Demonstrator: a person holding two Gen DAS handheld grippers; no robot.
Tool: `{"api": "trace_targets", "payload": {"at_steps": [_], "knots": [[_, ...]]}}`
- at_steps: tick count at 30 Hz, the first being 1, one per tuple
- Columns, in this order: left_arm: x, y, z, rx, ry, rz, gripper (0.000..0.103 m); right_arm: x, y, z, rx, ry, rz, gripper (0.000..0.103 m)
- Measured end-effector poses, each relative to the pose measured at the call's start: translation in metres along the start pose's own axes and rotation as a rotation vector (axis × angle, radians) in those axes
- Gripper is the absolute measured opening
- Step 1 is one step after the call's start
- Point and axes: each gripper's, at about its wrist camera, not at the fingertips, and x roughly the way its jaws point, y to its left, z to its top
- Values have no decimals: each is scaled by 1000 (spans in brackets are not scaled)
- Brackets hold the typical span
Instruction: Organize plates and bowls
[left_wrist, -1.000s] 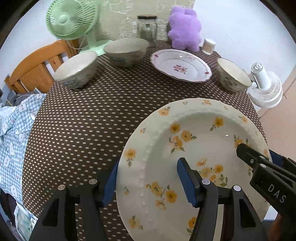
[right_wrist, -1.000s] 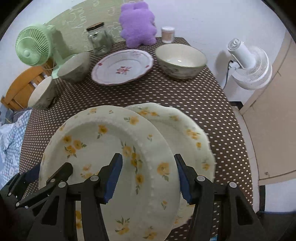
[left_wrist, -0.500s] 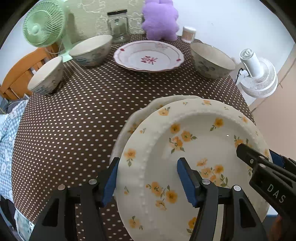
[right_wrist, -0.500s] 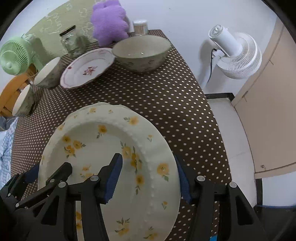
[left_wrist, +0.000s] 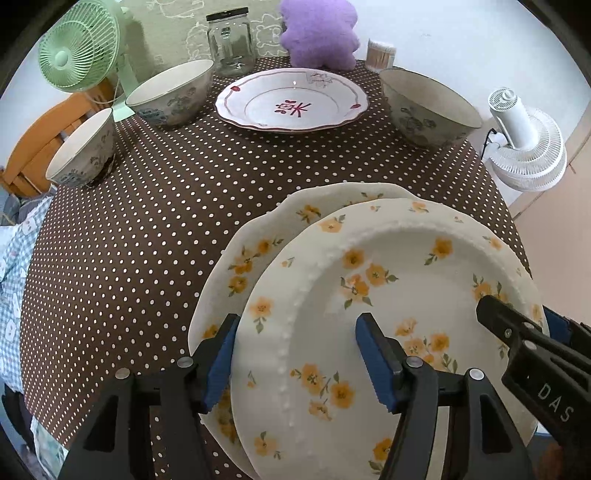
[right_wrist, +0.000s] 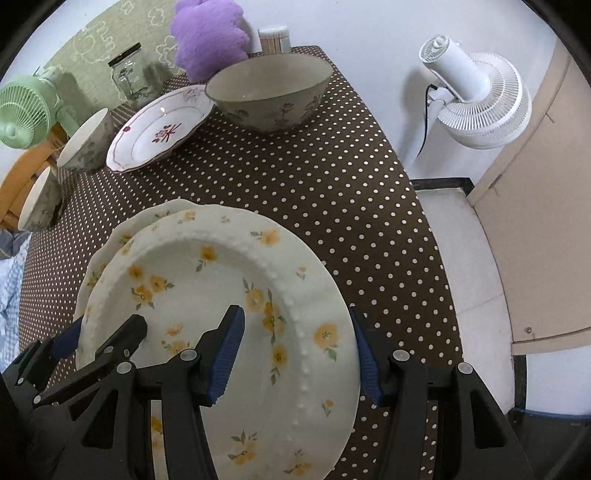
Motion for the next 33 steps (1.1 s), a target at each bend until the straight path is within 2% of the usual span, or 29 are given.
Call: {"api": "trace_targets", "payload": {"at_steps": [7, 12, 14, 21, 24, 26, 33], "knots": [[-1, -3, -2, 12, -26, 26, 67, 6, -1, -3, -2, 13, 9, 59], [1, -7, -4, 33, -34, 40, 76, 7, -1, -4, -5, 8, 12, 58], [2, -13, -7, 59, -35, 69, 76, 6, 1, -6, -16, 2, 13, 57], [-4, -13, -8, 52, -46, 76, 84, -4, -6, -12, -7, 11, 22, 57], [-12, -12, -10, 51, -59, 78, 86, -14, -9, -15, -9, -2, 25, 53], [-16, -9, -11, 47, -64, 73, 87, -19, -9, -16, -16, -12, 22, 40], [-24, -1, -15, 37, -71, 52, 87, -19, 3, -14, -43, -26, 2, 38]]}}
